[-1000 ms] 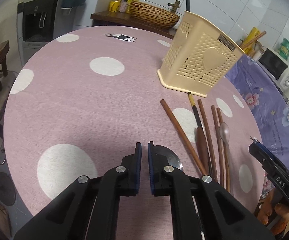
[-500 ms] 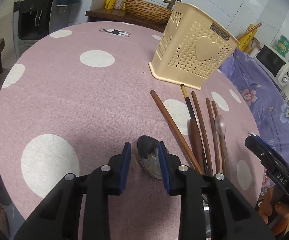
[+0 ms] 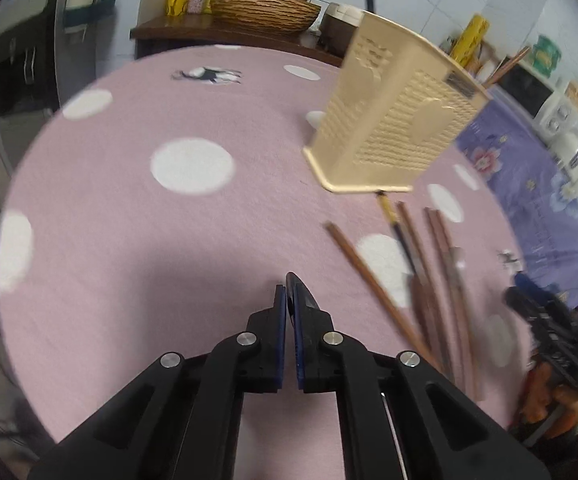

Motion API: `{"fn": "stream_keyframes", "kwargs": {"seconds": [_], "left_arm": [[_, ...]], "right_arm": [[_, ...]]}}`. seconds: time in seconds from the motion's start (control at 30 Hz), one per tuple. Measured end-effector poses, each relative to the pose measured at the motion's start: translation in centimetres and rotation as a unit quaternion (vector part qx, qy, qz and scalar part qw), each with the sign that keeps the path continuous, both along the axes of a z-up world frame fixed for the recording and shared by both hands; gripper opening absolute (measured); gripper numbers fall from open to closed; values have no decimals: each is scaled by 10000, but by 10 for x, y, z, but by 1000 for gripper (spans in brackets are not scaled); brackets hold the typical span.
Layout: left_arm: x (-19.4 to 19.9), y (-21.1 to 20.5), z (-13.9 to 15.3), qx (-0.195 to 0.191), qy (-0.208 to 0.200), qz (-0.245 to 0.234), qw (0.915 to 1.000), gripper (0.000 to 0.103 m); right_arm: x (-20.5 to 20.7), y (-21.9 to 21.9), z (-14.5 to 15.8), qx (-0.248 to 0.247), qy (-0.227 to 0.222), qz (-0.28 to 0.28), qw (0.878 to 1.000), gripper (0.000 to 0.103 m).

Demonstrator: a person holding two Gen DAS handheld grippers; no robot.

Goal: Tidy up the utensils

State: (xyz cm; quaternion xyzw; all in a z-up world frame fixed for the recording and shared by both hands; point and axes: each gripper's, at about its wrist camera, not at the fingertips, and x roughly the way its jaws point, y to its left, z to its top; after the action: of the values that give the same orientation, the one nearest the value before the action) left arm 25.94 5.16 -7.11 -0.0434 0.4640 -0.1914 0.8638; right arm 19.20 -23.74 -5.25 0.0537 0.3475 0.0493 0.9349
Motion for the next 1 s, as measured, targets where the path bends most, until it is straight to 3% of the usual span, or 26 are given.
{"fn": "stream_keyframes", "kwargs": {"seconds": [0.13, 0.23, 0.27, 0.3, 0.37, 0.47, 0.67, 1.0], "left_arm": [[25, 13, -7, 69, 224, 5, 9997, 6], [24, 5, -8, 321, 15, 65, 9995, 9], [21, 2, -8, 476, -36, 119, 9988, 16], [20, -1, -8, 578, -69, 166, 9982, 32], [14, -3, -6, 685, -172, 306, 9970, 52], [1, -3, 0, 849, -341, 608, 9940, 53], [-26, -10, 8, 805, -471, 1349, 9865, 57], [-12, -44, -18, 1417, -240, 1700, 9749, 62]], "right_arm": [[2, 6, 2, -30, -25, 74, 10000, 64], [4, 12, 5, -72, -52, 176, 9998, 64], [5, 14, 6, -88, -64, 203, 9997, 64], [5, 16, 7, -102, -72, 227, 9997, 64], [6, 18, 8, -124, -90, 255, 9996, 64], [5, 18, 7, -117, -92, 253, 9996, 64], [5, 19, 2, -37, -26, 275, 9996, 64], [-2, 13, 4, -7, -80, 245, 9997, 64]]}}
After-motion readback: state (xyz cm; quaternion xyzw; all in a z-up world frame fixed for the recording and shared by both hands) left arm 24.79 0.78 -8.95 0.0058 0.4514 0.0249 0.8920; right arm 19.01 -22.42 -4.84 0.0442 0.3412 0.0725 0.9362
